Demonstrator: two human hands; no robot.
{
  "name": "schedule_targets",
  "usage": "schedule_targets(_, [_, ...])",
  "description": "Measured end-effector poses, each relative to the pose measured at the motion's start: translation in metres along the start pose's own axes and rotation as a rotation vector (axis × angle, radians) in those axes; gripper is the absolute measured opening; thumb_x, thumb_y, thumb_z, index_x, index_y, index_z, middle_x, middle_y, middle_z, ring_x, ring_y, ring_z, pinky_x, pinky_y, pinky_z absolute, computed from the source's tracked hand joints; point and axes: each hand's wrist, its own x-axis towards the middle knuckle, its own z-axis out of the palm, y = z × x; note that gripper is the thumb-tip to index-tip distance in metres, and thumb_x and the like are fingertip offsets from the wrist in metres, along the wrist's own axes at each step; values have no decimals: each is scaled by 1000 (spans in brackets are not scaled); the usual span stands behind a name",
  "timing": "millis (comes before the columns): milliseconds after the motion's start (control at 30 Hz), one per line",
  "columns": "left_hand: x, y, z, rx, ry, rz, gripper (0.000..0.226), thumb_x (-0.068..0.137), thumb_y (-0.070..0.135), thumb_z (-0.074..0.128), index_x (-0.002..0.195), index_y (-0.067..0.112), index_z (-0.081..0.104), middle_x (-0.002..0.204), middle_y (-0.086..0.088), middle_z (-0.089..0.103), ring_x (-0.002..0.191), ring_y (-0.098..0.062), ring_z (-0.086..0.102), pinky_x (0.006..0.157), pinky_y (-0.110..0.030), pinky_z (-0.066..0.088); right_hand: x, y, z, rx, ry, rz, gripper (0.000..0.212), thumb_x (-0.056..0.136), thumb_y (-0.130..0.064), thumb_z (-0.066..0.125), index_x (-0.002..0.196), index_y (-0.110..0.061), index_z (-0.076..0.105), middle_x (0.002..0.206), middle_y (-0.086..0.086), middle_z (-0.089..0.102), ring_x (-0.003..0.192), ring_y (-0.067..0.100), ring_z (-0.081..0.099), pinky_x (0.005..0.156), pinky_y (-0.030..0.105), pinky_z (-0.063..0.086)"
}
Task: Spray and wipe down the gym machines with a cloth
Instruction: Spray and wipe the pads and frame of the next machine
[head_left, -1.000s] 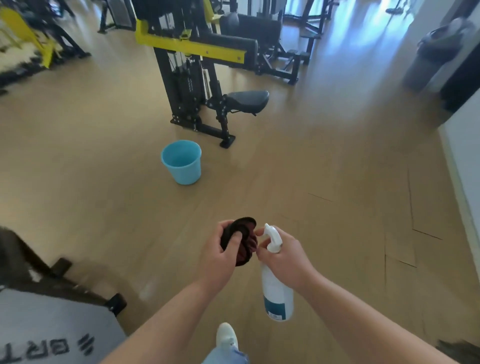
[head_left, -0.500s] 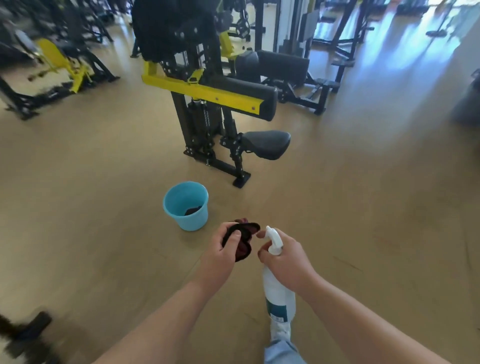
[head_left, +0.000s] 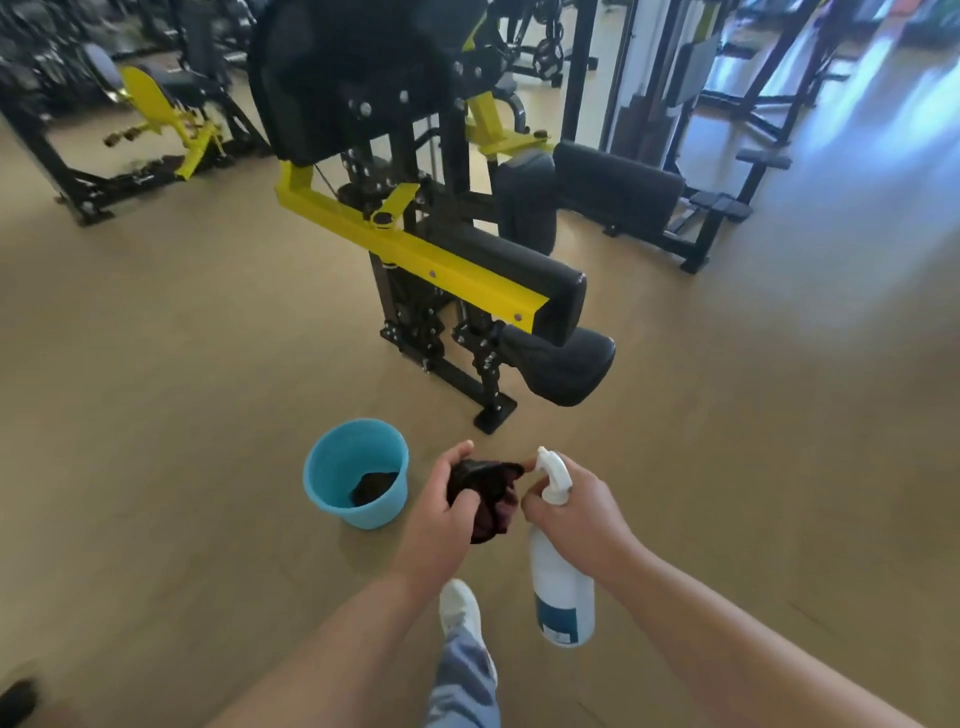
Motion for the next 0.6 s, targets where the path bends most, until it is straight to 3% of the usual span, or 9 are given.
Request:
schedule_targets(100, [69,12,8,45,-27,3,54,99,3,47,146,31,46,137,5,54,127,-13,53,81,-6,50,59,-5,-15,-44,-1,19,14,90,-25,68,94,-35,60,84,-6,69,79,17,67,69,35,58])
schedule_targets(200, [136,24,17,58,-95,-20,49,98,2,48,137,32,52,130,2,60,117,-10,59,78,-9,53,119,-14,-32,-59,2,39,14,88,-20,68,94,-32,63,82,-5,71,79,19,68,73,41,60])
schedule_targets(333, [202,40,38,101,-184,-80,45,98,-1,48,133,27,54,117,5,63,108,-9,63,69,-7,50,178,-27,-61,-46,-9,49,25,87,-14,66,96,-37,65,83,-8,72,76,13,69,66,30,59])
schedule_targets(400, [228,45,55,110,-207,-121,41,99,-1,47,131,24,54,112,6,65,99,-4,64,65,-6,49,204,-25,-79,-54,0,66,27,86,-14,66,96,-39,65,85,-8,72,77,13,68,68,31,59])
schedule_targets(600, [285,48,121,85,-282,-225,33,102,-4,46,124,18,56,105,-5,69,77,6,68,68,-10,51,267,7,-136,-61,-27,110,24,90,-19,66,97,-42,63,85,-12,71,78,9,69,68,27,61])
